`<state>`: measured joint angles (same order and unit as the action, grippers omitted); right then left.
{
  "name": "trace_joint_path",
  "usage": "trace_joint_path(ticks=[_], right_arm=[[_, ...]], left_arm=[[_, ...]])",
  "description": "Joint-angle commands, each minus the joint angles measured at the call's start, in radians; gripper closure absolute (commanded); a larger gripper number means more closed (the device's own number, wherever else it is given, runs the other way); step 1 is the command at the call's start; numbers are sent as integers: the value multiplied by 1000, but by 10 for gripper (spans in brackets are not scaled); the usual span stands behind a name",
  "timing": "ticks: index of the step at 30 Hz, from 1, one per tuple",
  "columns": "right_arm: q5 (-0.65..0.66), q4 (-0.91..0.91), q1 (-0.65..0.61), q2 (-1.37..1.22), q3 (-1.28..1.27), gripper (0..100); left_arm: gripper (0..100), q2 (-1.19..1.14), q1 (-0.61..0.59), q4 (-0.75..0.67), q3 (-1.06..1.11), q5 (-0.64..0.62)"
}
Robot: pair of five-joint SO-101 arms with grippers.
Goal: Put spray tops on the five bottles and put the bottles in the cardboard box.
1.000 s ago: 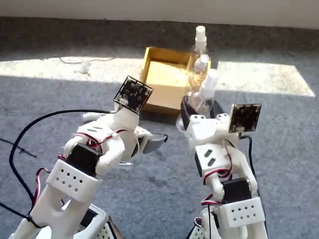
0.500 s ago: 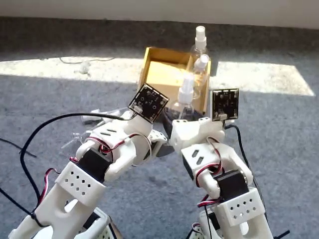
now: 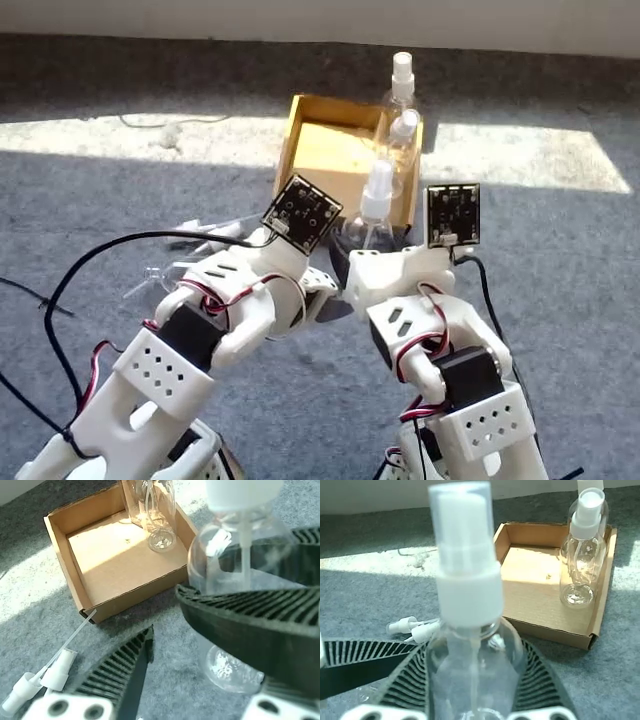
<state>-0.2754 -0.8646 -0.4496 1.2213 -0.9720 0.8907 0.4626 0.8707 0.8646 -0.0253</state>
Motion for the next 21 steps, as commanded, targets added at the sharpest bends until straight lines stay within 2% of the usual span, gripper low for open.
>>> trace_joint_path(ticks=[1, 11, 14, 19, 21], right_arm=[[2, -41, -8, 21, 58, 995], [2, -45, -8, 19, 71, 995], [66, -16, -8, 15, 70, 995], [161, 242, 44, 10, 56, 995], [198, 358, 104, -12, 33, 995]], left_arm=[[663, 4, -38, -69, 38, 5], [664, 4, -81, -78, 47, 5], [664, 12, -74, -74, 48, 2], [664, 13, 27, -31, 48, -2], [664, 13, 38, -31, 53, -2]])
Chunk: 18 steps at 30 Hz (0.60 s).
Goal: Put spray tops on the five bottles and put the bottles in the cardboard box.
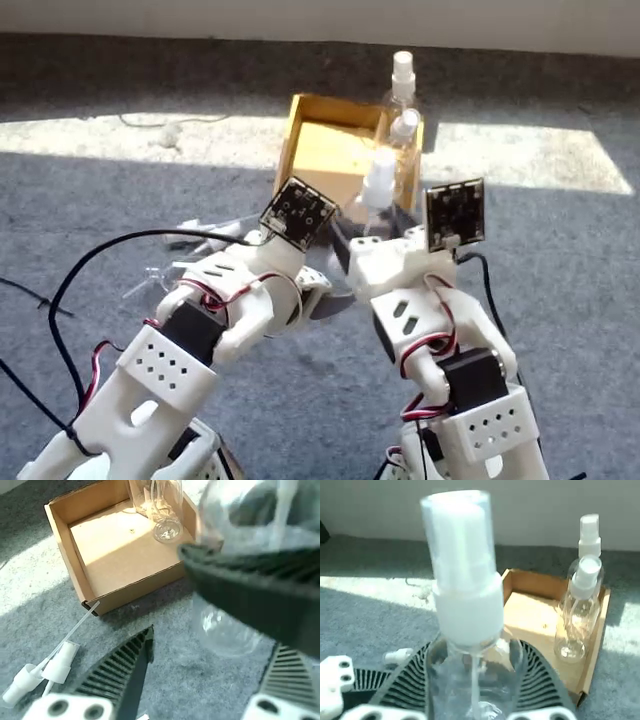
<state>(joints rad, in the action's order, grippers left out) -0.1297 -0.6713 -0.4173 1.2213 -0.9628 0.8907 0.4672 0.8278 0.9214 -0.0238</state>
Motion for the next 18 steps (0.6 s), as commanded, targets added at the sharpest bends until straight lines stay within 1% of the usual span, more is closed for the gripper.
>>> trace_joint_path(ticks=[1, 3, 6, 12, 15, 18], right_arm=[[77, 232, 99, -38, 18, 995], [121, 375, 150, -122, 5, 995], [146, 549, 188, -305, 8, 995], [144, 828, 191, -670, 10, 995], [144, 941, 191, -753, 4, 995], [147, 1013, 193, -776, -47, 995]], left_arm=[[664, 13, 35, 9, 7, -3], [664, 15, 35, 8, 33, -3], [664, 15, 38, 6, 77, 0], [664, 15, 31, -14, 114, 2], [664, 15, 25, -15, 127, 2], [664, 15, 24, -15, 127, 3]])
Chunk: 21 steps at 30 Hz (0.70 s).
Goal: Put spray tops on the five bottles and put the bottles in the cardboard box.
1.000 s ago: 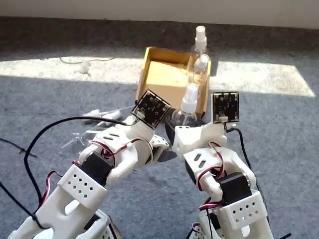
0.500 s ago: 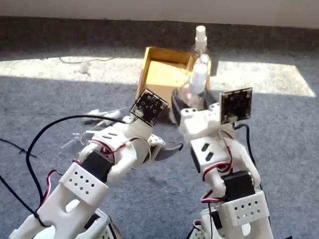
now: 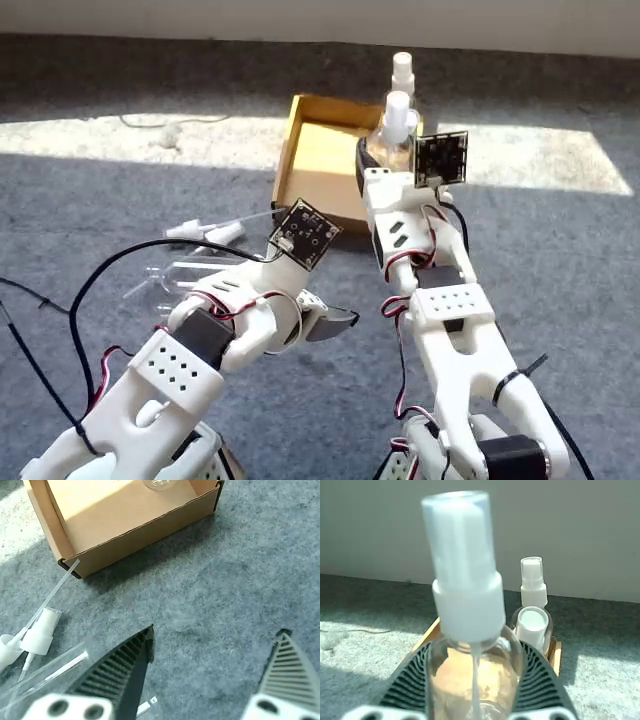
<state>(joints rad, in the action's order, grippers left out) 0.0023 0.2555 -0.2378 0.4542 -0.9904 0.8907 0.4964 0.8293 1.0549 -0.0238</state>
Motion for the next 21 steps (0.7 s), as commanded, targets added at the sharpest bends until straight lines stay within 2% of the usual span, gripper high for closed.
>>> trace_joint_path(ticks=[1, 10, 21], right_arm=[[17, 105, 13, -8, -39, 995], [12, 113, 85, -21, -67, 995], [11, 114, 77, -21, -111, 995]], left_arm=[[664, 15, -5, -17, -7, 3], [664, 15, -5, -17, -7, 3], [664, 15, -5, -17, -7, 3]])
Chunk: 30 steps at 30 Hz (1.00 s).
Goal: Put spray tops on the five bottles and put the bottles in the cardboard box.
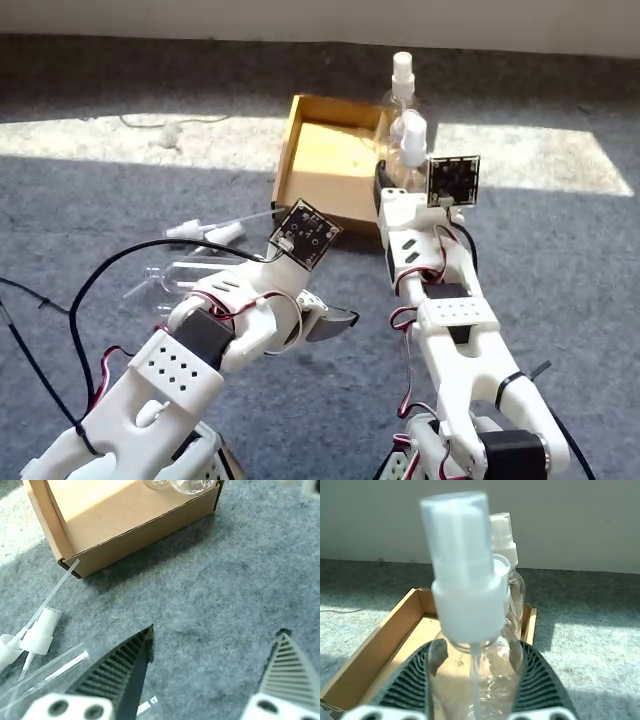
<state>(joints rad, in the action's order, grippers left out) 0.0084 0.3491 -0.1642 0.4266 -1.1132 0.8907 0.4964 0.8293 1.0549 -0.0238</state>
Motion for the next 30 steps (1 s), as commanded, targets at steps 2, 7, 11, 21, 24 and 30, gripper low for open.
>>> trace_joint_path(ticks=[2, 7, 11, 21, 24, 30], right_arm=[[5, 25, 4, 5, 12, 995], [5, 30, 4, -93, 19, 995], [5, 131, 8, -133, 12, 995], [5, 143, 8, -142, 21, 995], [5, 143, 8, -142, 21, 995], [5, 143, 8, -143, 48, 995]], left_arm=[[664, 15, -5, -17, -7, 3], [664, 15, -5, -17, -7, 3], [664, 15, -5, -17, -7, 3], [664, 15, -5, -17, -7, 3], [664, 15, -5, -17, -7, 3], [664, 15, -5, -17, -7, 3]])
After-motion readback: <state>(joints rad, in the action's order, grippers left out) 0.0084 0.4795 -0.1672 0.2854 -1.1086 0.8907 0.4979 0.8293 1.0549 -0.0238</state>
